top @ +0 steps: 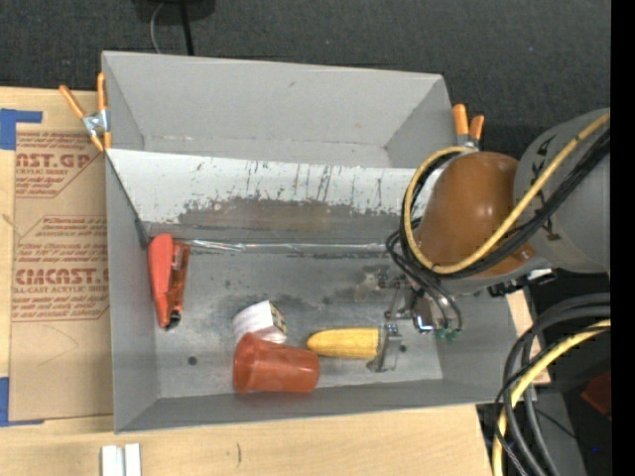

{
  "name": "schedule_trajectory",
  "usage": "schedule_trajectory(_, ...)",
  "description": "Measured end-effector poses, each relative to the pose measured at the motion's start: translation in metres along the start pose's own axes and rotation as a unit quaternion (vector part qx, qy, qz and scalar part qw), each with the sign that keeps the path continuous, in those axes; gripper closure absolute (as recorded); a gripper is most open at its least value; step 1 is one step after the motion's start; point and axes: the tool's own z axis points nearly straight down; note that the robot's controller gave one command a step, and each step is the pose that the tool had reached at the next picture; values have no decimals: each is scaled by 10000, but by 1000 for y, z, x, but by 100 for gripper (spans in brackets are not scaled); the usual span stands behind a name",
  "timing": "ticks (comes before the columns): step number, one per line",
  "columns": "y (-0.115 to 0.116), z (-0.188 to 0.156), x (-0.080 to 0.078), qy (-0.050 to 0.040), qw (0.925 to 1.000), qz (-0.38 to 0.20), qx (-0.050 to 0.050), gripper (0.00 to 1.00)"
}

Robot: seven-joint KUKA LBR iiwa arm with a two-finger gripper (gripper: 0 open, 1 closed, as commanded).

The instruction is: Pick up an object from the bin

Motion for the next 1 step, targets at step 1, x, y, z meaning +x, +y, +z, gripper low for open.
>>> schedule_trajectory(1,1,38,5,-12,9999,-131,8,0)
